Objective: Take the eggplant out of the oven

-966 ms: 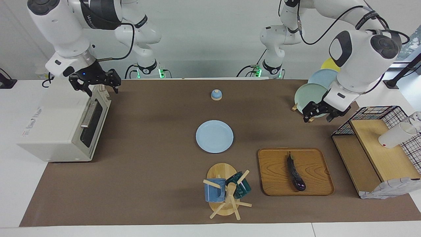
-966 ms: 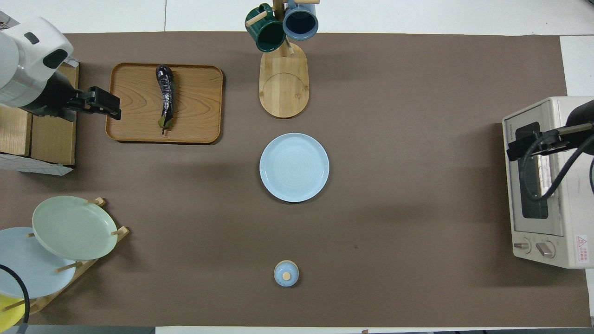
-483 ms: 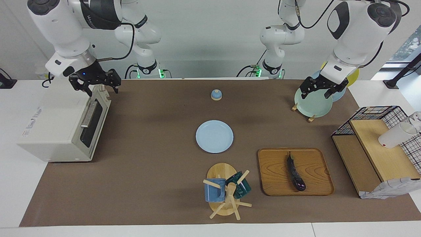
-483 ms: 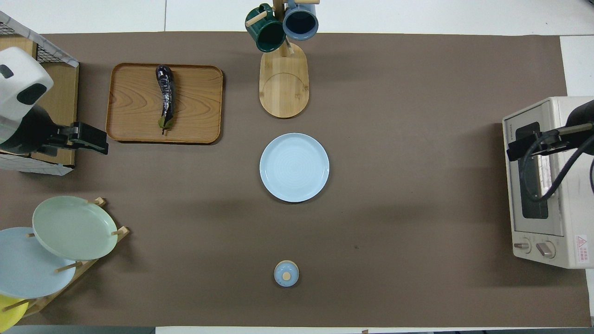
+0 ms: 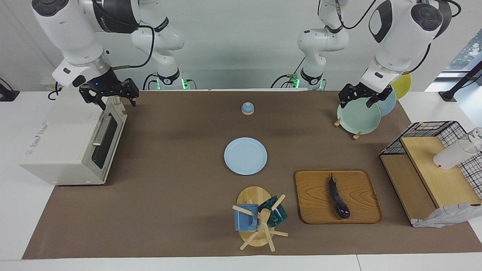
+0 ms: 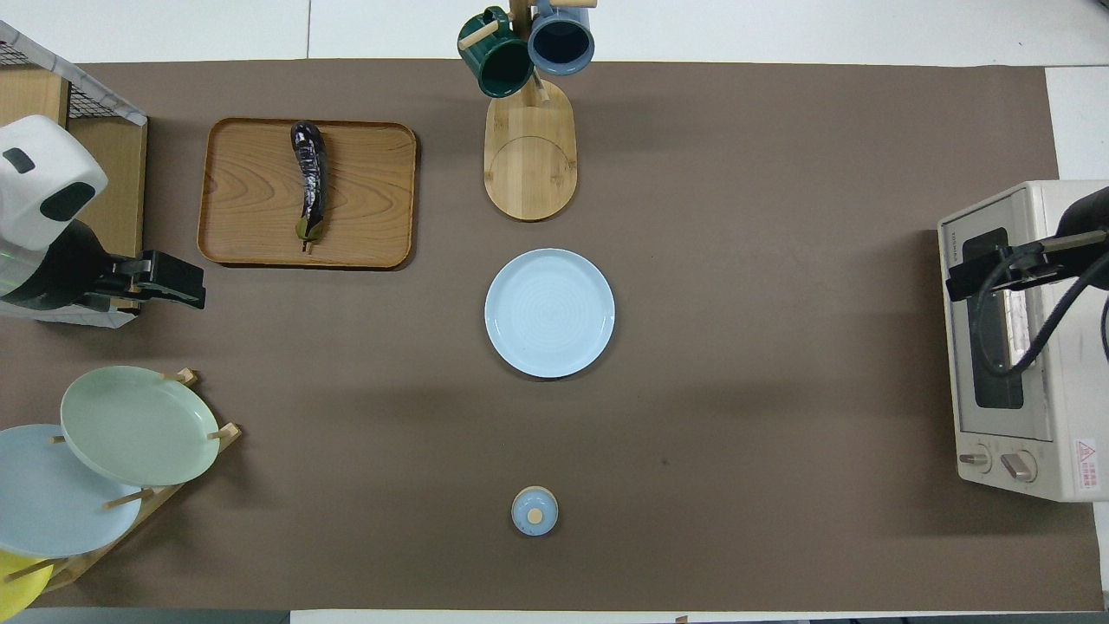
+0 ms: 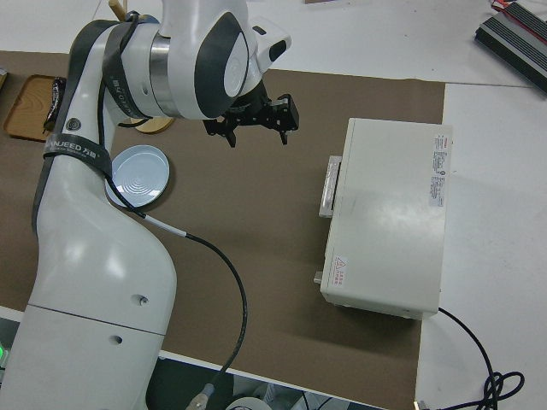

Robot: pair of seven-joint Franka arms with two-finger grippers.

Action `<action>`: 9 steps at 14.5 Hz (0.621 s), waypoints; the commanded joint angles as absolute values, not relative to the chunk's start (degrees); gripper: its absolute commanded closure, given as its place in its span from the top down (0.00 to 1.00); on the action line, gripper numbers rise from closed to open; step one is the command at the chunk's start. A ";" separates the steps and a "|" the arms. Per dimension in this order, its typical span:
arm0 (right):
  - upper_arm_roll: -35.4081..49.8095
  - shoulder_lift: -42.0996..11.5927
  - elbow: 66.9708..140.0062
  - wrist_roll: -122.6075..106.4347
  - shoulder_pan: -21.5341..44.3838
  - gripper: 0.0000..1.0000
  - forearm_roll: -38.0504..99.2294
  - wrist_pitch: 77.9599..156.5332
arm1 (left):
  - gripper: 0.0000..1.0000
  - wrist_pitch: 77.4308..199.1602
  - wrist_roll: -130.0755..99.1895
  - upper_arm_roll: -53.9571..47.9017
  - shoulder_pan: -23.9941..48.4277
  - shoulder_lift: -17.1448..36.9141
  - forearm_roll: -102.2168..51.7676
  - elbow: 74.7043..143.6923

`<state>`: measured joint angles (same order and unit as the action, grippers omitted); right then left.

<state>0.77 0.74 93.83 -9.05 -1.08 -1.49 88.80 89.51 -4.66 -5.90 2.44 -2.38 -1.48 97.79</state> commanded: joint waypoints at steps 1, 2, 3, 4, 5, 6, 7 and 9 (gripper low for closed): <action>0.88 1.49 93.96 -8.26 -1.32 1.00 -0.88 88.42 | 1.00 87.54 -5.45 -5.27 2.90 -3.08 -2.19 96.07; 0.97 1.49 93.96 -8.26 -1.32 1.00 -0.88 88.42 | 1.00 87.45 -5.45 -5.27 2.73 -2.90 -2.28 95.72; 0.97 1.49 93.87 -8.26 -1.32 1.00 -0.88 88.42 | 1.00 87.63 -5.36 -5.27 2.64 -2.99 -2.55 95.80; 0.97 1.49 93.87 -8.26 -1.32 1.00 -0.88 88.42 | 1.00 87.89 -5.36 -5.27 2.55 -2.99 -2.72 95.89; 0.97 1.49 93.95 -8.26 -1.32 1.00 -0.88 88.42 | 1.00 87.98 -5.36 -5.27 2.46 -2.99 -2.99 95.89; 0.97 1.41 93.96 -8.26 -1.32 1.00 -0.88 88.50 | 1.00 88.07 -5.36 -5.27 2.37 -2.99 -3.51 95.98; 0.97 1.41 93.87 -8.26 -1.32 1.00 -0.88 88.51 | 1.00 88.07 -5.36 -5.27 2.11 -2.90 -3.78 95.98; 1.23 1.49 93.87 -8.17 -1.14 1.00 -0.88 88.42 | 1.00 88.07 -5.27 -5.27 2.02 -2.99 -3.78 95.98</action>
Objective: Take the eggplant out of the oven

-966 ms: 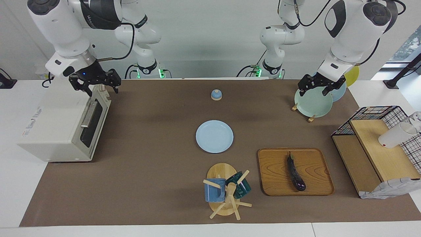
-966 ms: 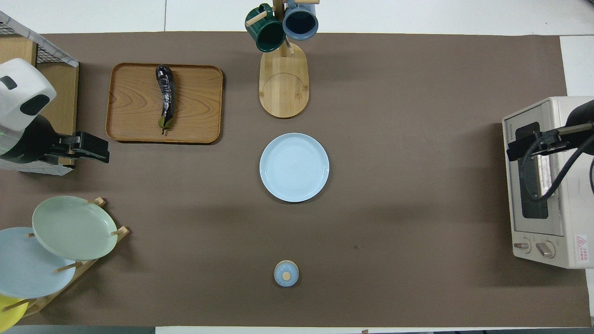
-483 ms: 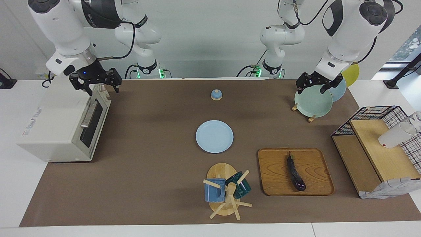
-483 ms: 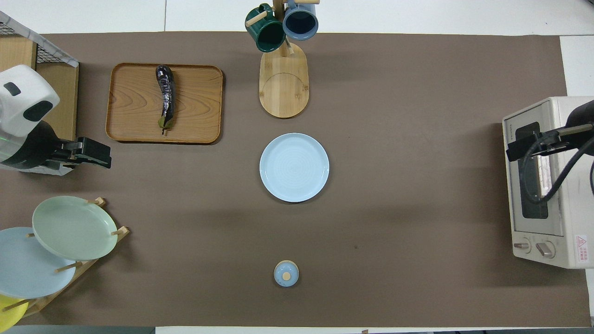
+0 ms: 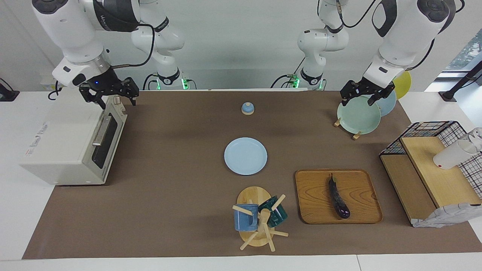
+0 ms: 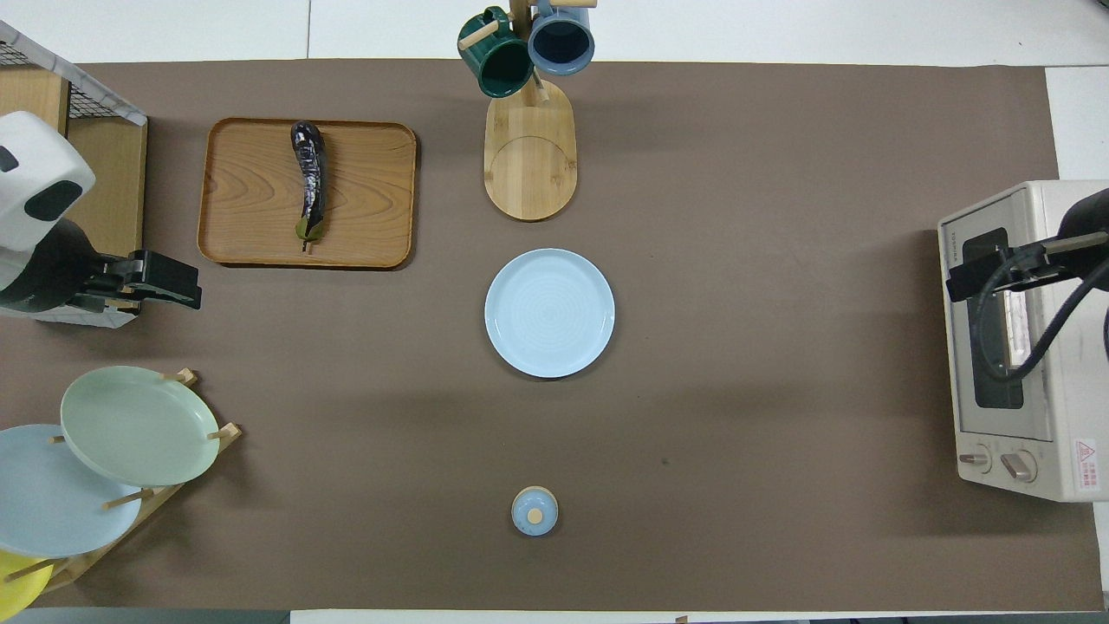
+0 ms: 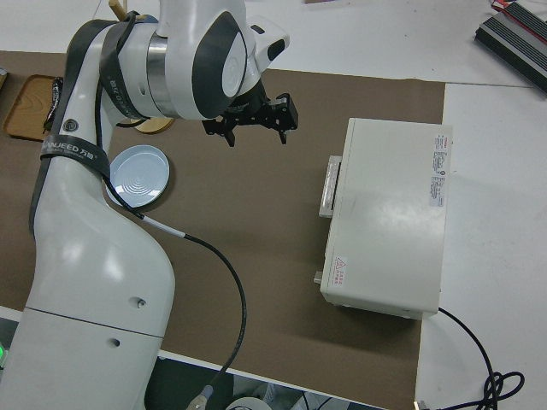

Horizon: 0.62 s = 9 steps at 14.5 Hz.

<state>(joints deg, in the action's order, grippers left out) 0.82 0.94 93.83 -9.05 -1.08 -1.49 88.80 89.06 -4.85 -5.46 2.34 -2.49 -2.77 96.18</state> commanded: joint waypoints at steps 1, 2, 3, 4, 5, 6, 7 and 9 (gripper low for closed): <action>1.23 1.49 93.87 -8.17 -1.14 1.00 -0.88 88.50 | 1.00 87.98 -5.19 -5.27 2.02 -2.90 -3.78 95.89; 1.23 1.49 93.87 -8.17 -1.23 1.00 -0.88 88.68 | 1.00 87.98 -5.10 -5.27 1.93 -2.90 -3.78 95.89; 1.23 1.49 93.87 -8.17 -1.23 1.00 -0.88 88.68 | 1.00 87.89 -4.92 -5.36 1.76 -2.99 -3.78 95.89; 1.32 1.49 93.87 -8.17 -1.23 1.00 -0.88 88.68 | 1.00 87.72 -4.75 -5.36 1.58 -2.99 -3.78 95.80; 1.32 1.49 93.87 -8.17 -1.14 1.00 -0.79 88.59 | 1.00 87.80 -4.75 -5.36 1.50 -2.99 -3.78 95.80; 1.32 1.49 93.87 -8.17 -1.23 1.00 -0.79 88.59 | 1.00 87.72 -4.66 -5.36 1.41 -2.99 -3.78 95.71; 1.32 1.49 93.87 -8.17 -1.23 1.00 -0.79 88.59 | 1.00 87.71 -4.66 -5.54 0.97 -2.90 -3.69 95.71; 1.23 1.49 93.87 -8.17 -1.23 1.00 -0.79 88.59 | 1.00 87.80 -4.66 -5.89 0.27 -2.90 -3.69 95.63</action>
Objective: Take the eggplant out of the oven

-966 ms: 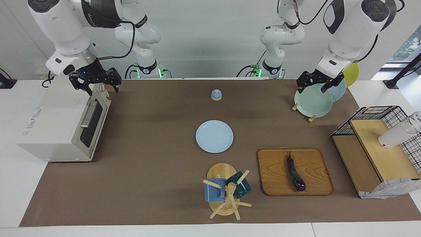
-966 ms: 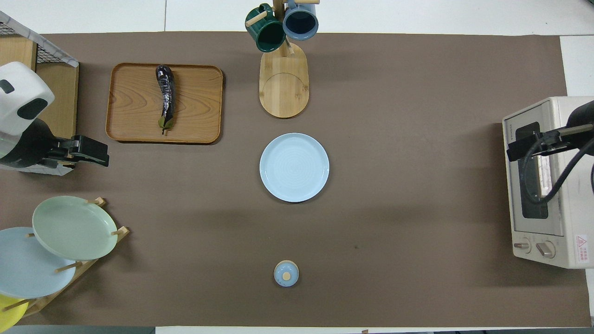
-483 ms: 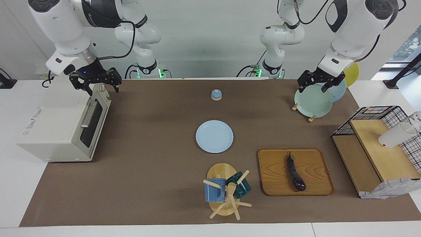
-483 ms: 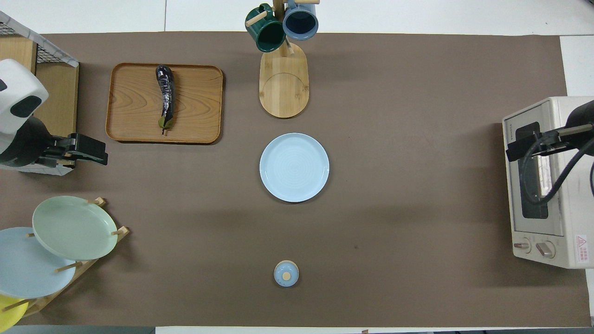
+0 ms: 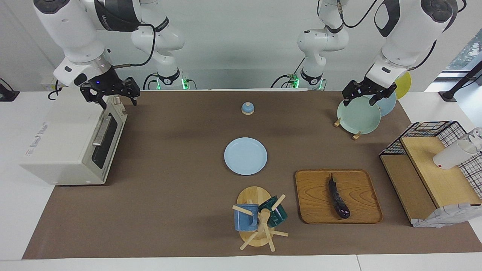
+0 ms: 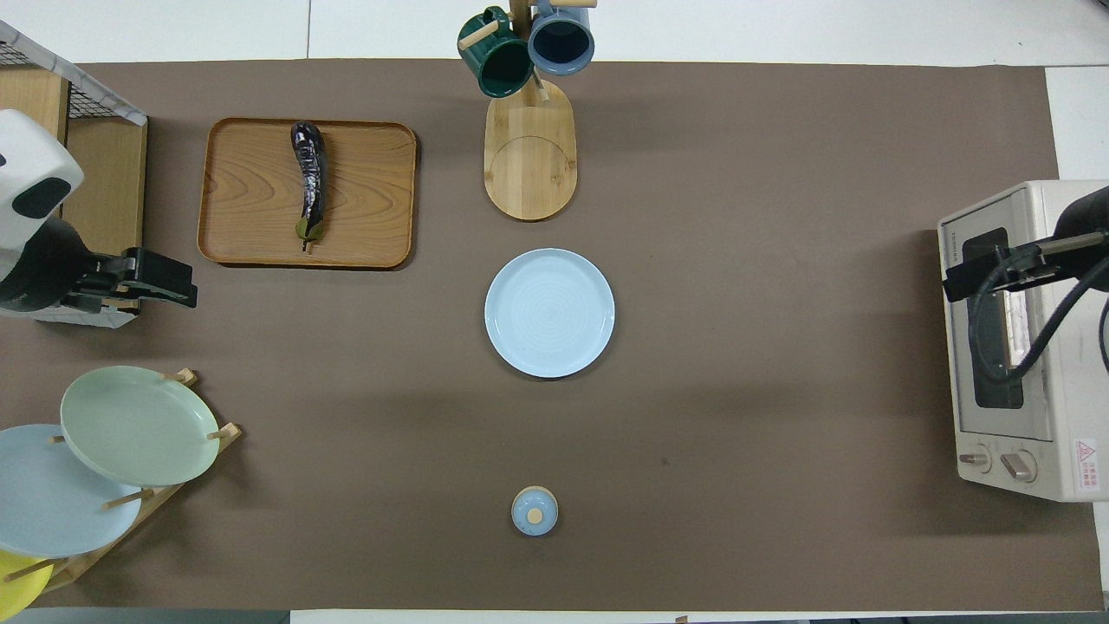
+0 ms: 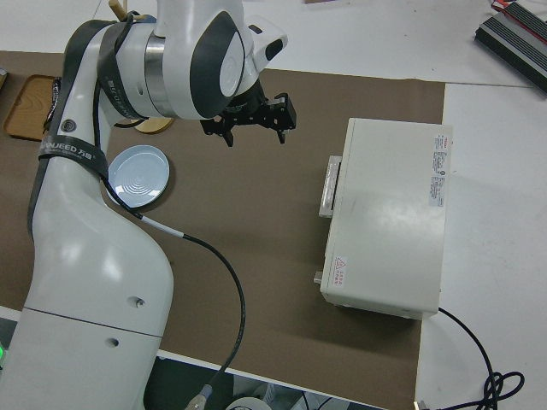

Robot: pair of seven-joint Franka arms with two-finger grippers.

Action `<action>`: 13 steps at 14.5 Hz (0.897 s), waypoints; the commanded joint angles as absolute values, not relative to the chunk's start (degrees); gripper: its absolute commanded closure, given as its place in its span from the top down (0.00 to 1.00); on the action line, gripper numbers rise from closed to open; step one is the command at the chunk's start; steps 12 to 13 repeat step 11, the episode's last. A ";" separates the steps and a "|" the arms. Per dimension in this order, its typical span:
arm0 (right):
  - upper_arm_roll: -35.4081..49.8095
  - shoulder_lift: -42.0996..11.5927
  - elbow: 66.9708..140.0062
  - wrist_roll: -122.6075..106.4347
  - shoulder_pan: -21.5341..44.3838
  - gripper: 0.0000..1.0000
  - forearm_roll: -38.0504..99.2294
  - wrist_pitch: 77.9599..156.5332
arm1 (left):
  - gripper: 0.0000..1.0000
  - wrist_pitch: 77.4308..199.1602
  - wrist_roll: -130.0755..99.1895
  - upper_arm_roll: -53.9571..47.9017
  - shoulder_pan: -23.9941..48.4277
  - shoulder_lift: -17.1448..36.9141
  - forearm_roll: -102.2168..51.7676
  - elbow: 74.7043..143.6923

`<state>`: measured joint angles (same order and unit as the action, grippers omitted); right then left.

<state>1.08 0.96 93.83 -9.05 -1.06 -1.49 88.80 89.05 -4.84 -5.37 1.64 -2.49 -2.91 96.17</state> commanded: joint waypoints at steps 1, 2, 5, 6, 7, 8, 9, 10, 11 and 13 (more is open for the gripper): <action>1.32 1.49 93.87 -8.17 -1.14 1.00 -0.79 88.59 | 1.00 87.89 -4.66 -5.89 0.44 -2.90 -3.69 95.62; 1.32 1.49 93.87 -8.09 -1.14 1.00 -0.79 88.59 | 1.00 87.89 -4.66 -5.80 0.44 -2.90 -3.69 95.71; 1.23 1.49 93.87 -8.09 -1.23 1.00 -0.79 88.42 | 1.00 87.80 -4.66 -5.80 0.44 -2.90 -3.60 95.71; 1.32 1.49 93.87 -8.09 -1.23 1.00 -0.70 88.42 | 1.00 87.80 -4.66 -5.80 0.44 -2.90 -3.52 95.71; 1.32 1.49 93.87 -8.09 -1.23 1.00 -0.79 88.33 | 1.00 87.80 -4.66 -5.80 0.44 -2.81 -3.25 95.71; 1.32 1.49 93.87 -8.09 -1.23 1.00 -0.70 88.33 | 1.00 87.80 -4.66 -5.80 0.44 -2.81 -3.08 95.71; 1.32 1.49 93.87 -8.09 -1.23 1.00 -0.62 88.24 | 1.00 87.89 -4.66 -5.80 0.44 -2.81 -2.99 95.71; 1.23 1.49 93.87 -8.09 -1.23 1.00 0.34 88.24 | 1.00 87.98 -4.66 -5.80 0.44 -2.81 -2.99 95.71; 1.06 1.49 93.87 -7.82 -1.32 1.00 1.05 88.24 | 1.00 87.89 -4.57 -5.80 0.44 -2.81 -2.90 95.71; 1.06 1.49 93.87 -7.82 -1.32 1.00 1.05 88.24 | 1.00 87.89 -4.57 -5.80 0.44 -2.81 -2.90 95.71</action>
